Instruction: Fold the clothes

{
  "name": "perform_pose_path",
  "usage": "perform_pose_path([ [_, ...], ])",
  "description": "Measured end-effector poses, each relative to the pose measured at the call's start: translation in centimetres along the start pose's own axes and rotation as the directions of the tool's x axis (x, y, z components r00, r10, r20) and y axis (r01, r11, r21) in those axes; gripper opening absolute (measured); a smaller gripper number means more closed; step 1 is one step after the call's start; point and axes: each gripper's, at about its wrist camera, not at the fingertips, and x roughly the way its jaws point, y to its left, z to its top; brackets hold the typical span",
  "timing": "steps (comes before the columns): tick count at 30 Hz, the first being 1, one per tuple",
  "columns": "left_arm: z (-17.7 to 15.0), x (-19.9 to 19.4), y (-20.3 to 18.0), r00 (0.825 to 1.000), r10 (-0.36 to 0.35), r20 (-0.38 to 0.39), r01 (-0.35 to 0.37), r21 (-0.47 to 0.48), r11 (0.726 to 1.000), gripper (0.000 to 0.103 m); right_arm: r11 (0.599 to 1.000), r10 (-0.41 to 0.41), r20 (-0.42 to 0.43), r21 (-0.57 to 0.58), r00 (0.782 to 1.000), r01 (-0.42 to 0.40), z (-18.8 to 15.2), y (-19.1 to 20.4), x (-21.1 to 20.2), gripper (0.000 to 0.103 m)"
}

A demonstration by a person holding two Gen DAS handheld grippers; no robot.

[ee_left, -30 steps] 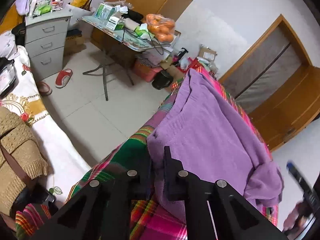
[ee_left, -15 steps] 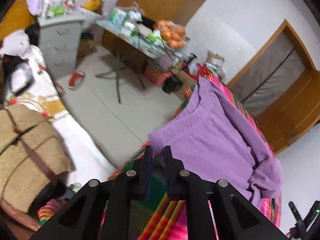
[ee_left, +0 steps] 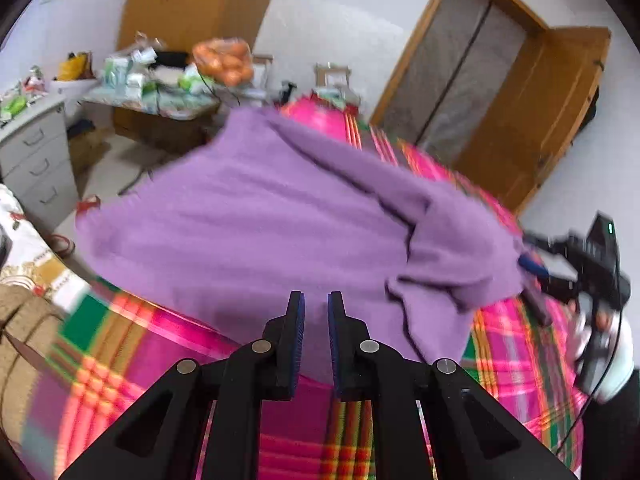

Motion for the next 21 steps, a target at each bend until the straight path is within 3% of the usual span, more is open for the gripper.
perform_pose_path([
  [1, -0.2, 0.8, 0.0, 1.0, -0.003, -0.026, 0.003, -0.004, 1.0, 0.011, 1.0, 0.008, -0.012, 0.03, 1.0, -0.008, 0.5, -0.4, 0.7, 0.045],
  [2, -0.2, 0.7, 0.2, 1.0, -0.009, -0.022, 0.009, -0.012, 1.0, 0.012, 0.999, 0.006, -0.018, 0.043, 1.0, -0.006, 0.8, -0.5, 1.2, 0.023],
  [3, -0.2, 0.4, 0.5, 1.0, -0.015, -0.009, 0.015, -0.022, 1.0, 0.012, 0.999, -0.001, -0.014, 0.043, 1.0, 0.001, 0.9, -0.5, 1.1, 0.007],
  [4, -0.2, 0.4, 0.8, 1.0, -0.012, -0.013, 0.012, -0.028, 1.0, 0.012, 0.999, -0.008, -0.007, 0.041, 1.0, 0.009, 1.0, -0.4, 0.8, 0.003],
  [7, -0.6, 0.4, 1.3, 0.999, -0.041, -0.015, 0.04, -0.055, 0.998, 0.012, 1.0, -0.016, 0.031, 0.008, 0.999, 0.016, 0.5, 0.5, -1.3, 0.003],
  [15, -0.9, 0.6, 1.6, 0.998, -0.062, -0.014, 0.061, -0.071, 0.996, 0.012, 0.998, 0.032, 0.217, -0.051, 0.976, -0.021, -6.3, 2.7, -16.3, 0.003],
  [21, -0.6, 0.6, 1.7, 0.998, -0.053, -0.015, 0.052, -0.064, 0.997, 0.012, 0.997, -0.052, 0.253, -0.043, 0.966, 0.065, -12.2, 1.2, -23.4, 0.003],
])
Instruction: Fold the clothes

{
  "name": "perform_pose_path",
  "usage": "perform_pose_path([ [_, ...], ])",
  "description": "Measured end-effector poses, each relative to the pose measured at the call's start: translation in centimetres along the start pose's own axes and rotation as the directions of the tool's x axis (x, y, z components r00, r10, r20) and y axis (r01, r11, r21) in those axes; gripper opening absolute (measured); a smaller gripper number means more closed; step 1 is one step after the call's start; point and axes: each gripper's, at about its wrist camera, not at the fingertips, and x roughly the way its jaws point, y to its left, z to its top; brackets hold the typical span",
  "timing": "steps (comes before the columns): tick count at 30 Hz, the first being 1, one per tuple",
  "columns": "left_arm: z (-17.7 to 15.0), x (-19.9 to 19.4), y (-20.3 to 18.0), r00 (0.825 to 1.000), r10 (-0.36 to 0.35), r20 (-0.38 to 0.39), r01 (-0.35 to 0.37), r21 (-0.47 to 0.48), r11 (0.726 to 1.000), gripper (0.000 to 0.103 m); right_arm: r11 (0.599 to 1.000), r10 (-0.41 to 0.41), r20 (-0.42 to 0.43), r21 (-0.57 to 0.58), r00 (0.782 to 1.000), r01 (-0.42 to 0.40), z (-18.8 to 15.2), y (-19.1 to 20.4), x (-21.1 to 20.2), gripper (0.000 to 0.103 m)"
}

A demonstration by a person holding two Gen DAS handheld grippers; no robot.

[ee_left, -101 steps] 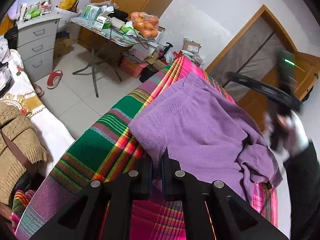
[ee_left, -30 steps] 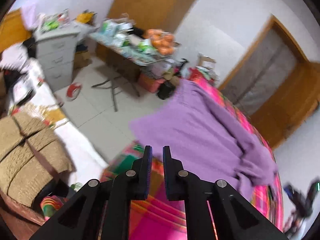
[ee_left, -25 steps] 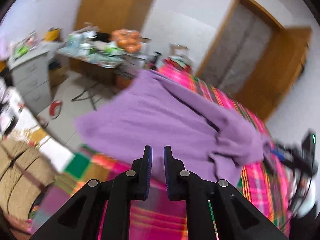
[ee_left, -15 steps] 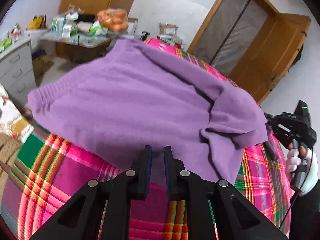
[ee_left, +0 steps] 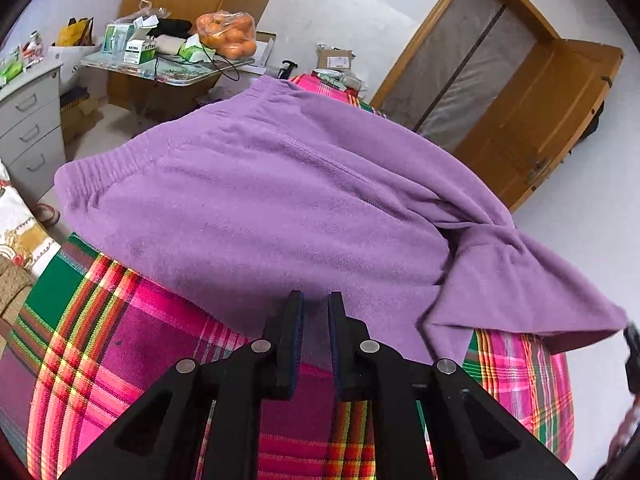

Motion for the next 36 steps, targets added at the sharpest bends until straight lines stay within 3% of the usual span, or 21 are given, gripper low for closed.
perform_pose_path([
  [6, -0.3, -0.3, -0.7, 1.0, 0.029, 0.006, -0.029, 0.014, 0.999, 0.012, 0.992, -0.058, -0.011, 0.116, 0.998, 0.059, -2.8, -5.1, -2.7, 0.005],
  [7, -0.4, -0.4, -0.9, 0.999, 0.038, 0.008, -0.038, 0.019, 0.999, 0.012, 0.988, -0.034, -0.018, 0.148, 0.999, 0.036, -3.2, -5.8, -2.3, 0.014],
  [8, -0.5, -0.5, -1.1, 0.999, 0.039, 0.009, -0.039, 0.022, 0.999, 0.012, 0.983, 0.006, -0.027, 0.185, 1.0, -0.001, -3.5, -6.4, -1.4, 0.036],
  [10, -0.9, -0.6, -1.4, 0.999, 0.036, 0.01, -0.036, 0.026, 0.999, 0.012, 0.974, 0.065, -0.061, 0.221, 0.996, -0.05, -4.2, -6.9, 0.9, 0.068],
  [12, -1.0, -0.6, -1.8, 1.0, 0.027, 0.008, -0.028, 0.034, 0.999, 0.012, 0.972, 0.074, -0.091, 0.228, 0.993, -0.052, -4.5, -7.1, 3.1, 0.069],
  [18, -1.0, 0.2, -2.8, 1.0, 0.005, -0.017, -0.004, 0.057, 0.998, 0.012, 0.966, -0.059, -0.09, 0.244, 0.994, 0.08, -4.2, -9.1, 6.7, 0.07],
  [24, -1.0, 0.1, -2.3, 0.999, -0.029, -0.02, 0.029, 0.027, 0.999, 0.012, 0.953, -0.194, -0.01, 0.234, 0.981, 0.191, -1.3, -10.4, 7.5, 0.068],
  [27, -1.0, 0.1, -2.3, 0.999, -0.029, -0.02, 0.029, 0.028, 0.999, 0.012, 0.938, -0.265, -0.039, 0.221, 0.963, 0.267, 0.0, -11.2, 9.0, 0.062],
  [28, -1.0, 0.1, -2.3, 0.999, -0.03, -0.021, 0.031, 0.027, 0.999, 0.012, 0.934, -0.279, -0.05, 0.217, 0.959, 0.283, 0.4, -11.2, 9.3, 0.049],
  [30, -1.0, 0.1, -2.4, 0.999, -0.032, -0.021, 0.032, 0.025, 0.999, 0.012, 0.932, -0.27, -0.098, 0.222, 0.958, 0.285, 0.9, -11.6, 10.2, 0.006],
  [33, -1.0, 0.1, -2.4, 0.999, -0.033, -0.021, 0.033, 0.025, 0.999, 0.012, 0.95, -0.144, -0.139, 0.256, 0.98, 0.176, 0.4, -12.2, 9.9, 0.002],
  [36, -1.1, 0.1, -2.5, 0.999, -0.034, -0.022, 0.034, 0.024, 0.999, 0.012, 0.959, -0.18, -0.038, 0.216, 0.983, 0.183, 0.7, -11.4, 5.1, 0.002],
])
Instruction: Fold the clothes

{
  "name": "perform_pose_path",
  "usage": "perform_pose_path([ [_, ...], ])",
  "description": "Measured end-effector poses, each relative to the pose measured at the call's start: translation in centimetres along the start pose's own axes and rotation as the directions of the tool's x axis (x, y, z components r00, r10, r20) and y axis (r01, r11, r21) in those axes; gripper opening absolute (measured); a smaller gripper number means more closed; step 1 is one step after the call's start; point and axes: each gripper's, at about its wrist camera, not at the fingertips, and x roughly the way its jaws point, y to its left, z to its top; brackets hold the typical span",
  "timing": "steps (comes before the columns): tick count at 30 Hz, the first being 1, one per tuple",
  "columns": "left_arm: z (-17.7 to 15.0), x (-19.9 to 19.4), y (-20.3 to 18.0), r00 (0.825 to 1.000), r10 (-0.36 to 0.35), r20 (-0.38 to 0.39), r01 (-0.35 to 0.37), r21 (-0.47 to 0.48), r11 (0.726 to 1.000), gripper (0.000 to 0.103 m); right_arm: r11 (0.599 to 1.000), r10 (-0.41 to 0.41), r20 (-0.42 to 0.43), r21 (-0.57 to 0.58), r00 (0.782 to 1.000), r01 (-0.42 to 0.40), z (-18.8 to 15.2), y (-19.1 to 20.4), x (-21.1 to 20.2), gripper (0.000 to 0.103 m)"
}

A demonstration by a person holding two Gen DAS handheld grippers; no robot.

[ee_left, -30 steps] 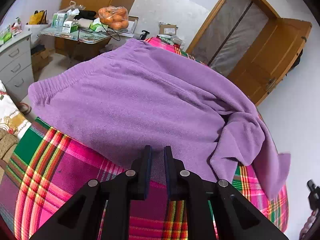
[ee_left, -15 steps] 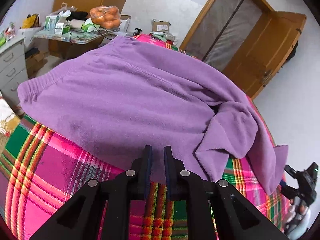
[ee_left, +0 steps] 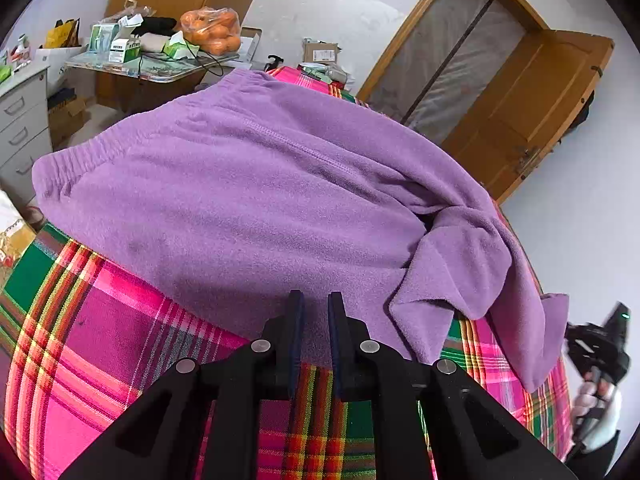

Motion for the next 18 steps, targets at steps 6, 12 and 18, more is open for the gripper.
perform_pose_path([
  [6, 0.0, 0.1, 0.0, 1.0, -0.001, -0.003, 0.001, 0.004, 1.0, 0.012, 0.999, -0.047, 0.208, 0.021, 0.977, 0.044, 0.5, -1.9, -11.2, 0.002],
  [12, 0.1, 0.0, 0.0, 1.0, 0.005, -0.005, -0.005, 0.014, 1.0, 0.012, 0.999, -0.041, 0.304, 0.014, 0.952, 0.039, 0.8, -1.0, -16.1, 0.002],
  [18, 0.0, 0.1, 0.0, 1.0, 0.007, -0.004, -0.007, 0.014, 1.0, 0.012, 0.999, -0.033, 0.396, 0.004, 0.918, 0.034, 1.2, 0.1, -20.9, 0.002],
])
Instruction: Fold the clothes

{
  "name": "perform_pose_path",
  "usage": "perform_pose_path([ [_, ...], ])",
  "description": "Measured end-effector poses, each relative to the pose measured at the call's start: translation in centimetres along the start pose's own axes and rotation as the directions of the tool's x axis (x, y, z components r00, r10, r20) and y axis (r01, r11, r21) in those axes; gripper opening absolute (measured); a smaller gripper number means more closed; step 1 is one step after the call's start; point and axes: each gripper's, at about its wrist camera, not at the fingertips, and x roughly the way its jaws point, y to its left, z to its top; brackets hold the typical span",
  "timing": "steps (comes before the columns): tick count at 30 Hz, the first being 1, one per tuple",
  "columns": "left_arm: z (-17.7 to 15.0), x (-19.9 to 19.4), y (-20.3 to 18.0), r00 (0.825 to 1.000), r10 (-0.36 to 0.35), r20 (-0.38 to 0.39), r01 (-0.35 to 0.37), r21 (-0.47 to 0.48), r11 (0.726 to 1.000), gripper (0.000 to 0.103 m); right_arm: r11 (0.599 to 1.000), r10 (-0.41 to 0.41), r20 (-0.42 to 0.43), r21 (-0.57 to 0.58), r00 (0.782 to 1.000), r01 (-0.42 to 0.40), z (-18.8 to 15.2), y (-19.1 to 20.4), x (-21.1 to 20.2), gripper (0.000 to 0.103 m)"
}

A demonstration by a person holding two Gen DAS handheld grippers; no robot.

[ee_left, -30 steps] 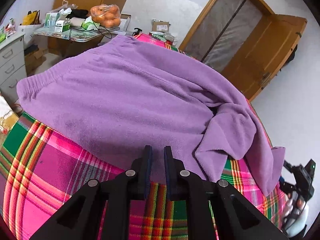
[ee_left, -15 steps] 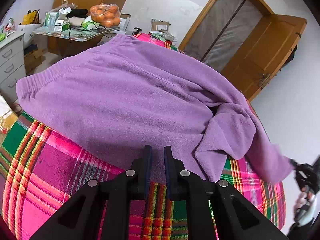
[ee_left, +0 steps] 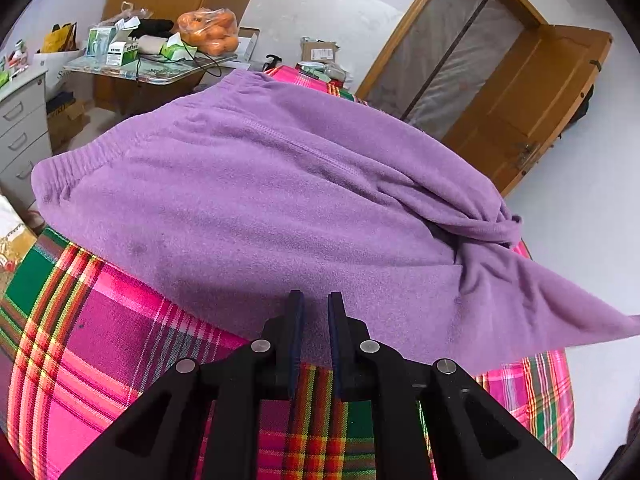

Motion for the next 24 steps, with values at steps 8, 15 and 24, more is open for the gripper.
perform_pose_path([
  [8, -0.6, -0.8, -0.2, 0.999, 0.036, 0.004, -0.036, 0.015, 0.999, 0.012, 0.982, -0.19, -0.061, -0.004, 0.98, 0.19, -0.8, -3.3, 0.8, 0.006],
  [15, -0.3, -4.8, 2.0, 0.994, 0.071, 0.08, -0.069, -0.025, 0.997, 0.012, 0.936, -0.352, -0.089, -0.017, 0.932, 0.352, -3.2, -5.8, 3.1, 0.042],
  [24, 2.5, -8.8, 8.8, 0.971, 0.17, 0.168, -0.137, -0.193, 0.972, 0.022, 0.933, 0.003, -0.247, -0.348, 0.969, -0.092, -10.2, 5.2, 7.9, 0.052],
])
